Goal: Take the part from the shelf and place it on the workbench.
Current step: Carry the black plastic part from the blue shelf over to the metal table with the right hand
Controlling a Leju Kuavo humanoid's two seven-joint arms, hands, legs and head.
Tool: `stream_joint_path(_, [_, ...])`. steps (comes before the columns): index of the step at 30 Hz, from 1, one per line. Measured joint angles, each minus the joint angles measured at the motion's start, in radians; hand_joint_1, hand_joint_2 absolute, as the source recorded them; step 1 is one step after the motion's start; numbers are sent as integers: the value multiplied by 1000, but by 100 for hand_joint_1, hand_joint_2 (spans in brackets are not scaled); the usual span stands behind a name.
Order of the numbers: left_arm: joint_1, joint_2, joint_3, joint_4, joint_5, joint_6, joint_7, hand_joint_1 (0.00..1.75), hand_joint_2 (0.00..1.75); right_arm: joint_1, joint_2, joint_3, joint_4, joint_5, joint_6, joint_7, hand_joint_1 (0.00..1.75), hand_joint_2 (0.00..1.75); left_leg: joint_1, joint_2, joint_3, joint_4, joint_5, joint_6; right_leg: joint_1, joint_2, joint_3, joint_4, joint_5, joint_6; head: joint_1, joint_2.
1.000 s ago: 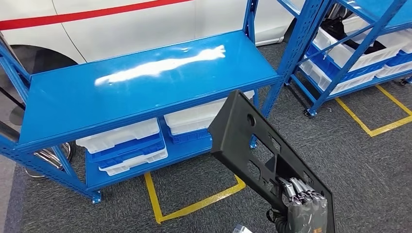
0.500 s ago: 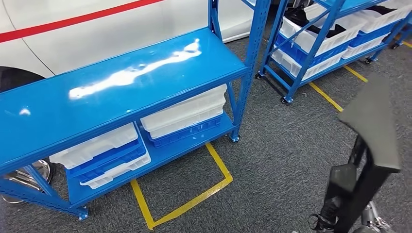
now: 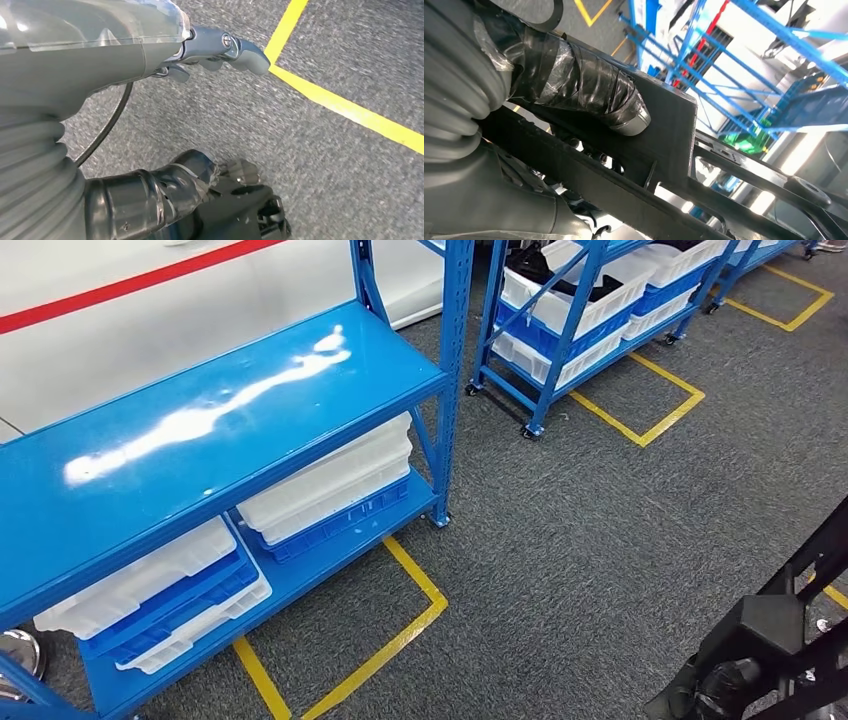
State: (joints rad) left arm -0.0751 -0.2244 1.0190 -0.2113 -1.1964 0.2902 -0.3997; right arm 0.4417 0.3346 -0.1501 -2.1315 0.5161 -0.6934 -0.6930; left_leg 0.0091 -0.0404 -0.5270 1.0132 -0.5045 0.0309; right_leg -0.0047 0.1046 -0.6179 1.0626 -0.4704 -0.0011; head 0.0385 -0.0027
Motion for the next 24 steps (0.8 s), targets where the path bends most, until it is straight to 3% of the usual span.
stream_joint_path(3, [0,-1,2,0,0,1,-3,0,175,0,0,-2,-4,2,0,0,175,175,1,39,1,-12,8,12,0,-74,-60,130,-81,12,2,0])
stream_joint_path(4, [2,-1,3,0,0,1,-3,0,175,-1,0,-2,-4,3,0,0,175,175,1,54,1,-12,8,13,-3,-84,-87,189,-107,17,2,0])
stream_joint_path(6, [3,-1,4,0,0,1,-3,0,175,0,0,-3,-4,3,0,0,175,175,1,82,0,-12,6,12,-12,-95,-106,236,-112,25,2,0])
stream_joint_path(8, [1,-2,5,0,0,2,-3,0,175,0,0,-3,-4,2,0,0,175,175,1,106,3,-10,1,6,-20,-114,-52,144,-56,30,2,0])
stream_joint_path(10, [0,-3,5,0,0,2,-3,0,175,0,0,-3,-4,2,0,0,175,175,0,124,9,-8,-5,-4,-16,-158,15,21,-18,27,2,0])
stream_joint_path(12, [0,-3,5,0,0,2,-3,0,175,-1,0,-3,-4,1,0,0,175,175,-4,139,14,-7,-10,-14,-8,-179,34,-20,-17,17,2,0])
stream_joint_path(15, [-3,-4,5,0,0,2,-1,0,175,1,0,-3,-4,1,0,0,175,175,-3,161,26,-11,-16,-30,-4,-149,30,-22,-14,0,2,0])
stream_joint_path(16, [-4,-4,5,0,-1,2,0,0,175,2,1,-4,-4,1,0,0,175,175,-1,154,26,-4,-26,-35,-5,-137,32,-25,-12,-6,2,0])
stream_joint_path(18, [-4,-4,5,0,-2,2,2,0,175,2,3,-4,-6,1,-1,-1,175,175,5,111,-5,73,-77,-40,-7,-117,36,-29,-9,-16,1,0])
stream_joint_path(20, [-1,-4,6,0,-3,2,5,0,175,2,6,-5,-9,-1,-1,-1,175,175,5,69,-72,210,-138,-37,-5,-96,36,-30,-9,-23,1,0])
stream_joint_path(21, [1,-4,6,0,-3,1,6,0,175,3,6,-5,-10,-2,-1,-1,175,175,4,59,-96,256,-145,-35,-2,-83,37,-29,-9,-24,2,0])
stream_joint_path(22, [3,-4,6,0,-4,1,8,0,175,3,6,-6,-11,-3,-1,-1,175,175,3,52,-105,265,-132,-31,0,-69,38,-28,-10,-25,2,0])
stream_joint_path(24, [6,-3,6,0,-4,0,10,0,175,4,6,-8,-12,-4,-1,-1,175,175,2,29,-73,173,-57,-22,2,-39,41,-24,-11,-25,2,0])
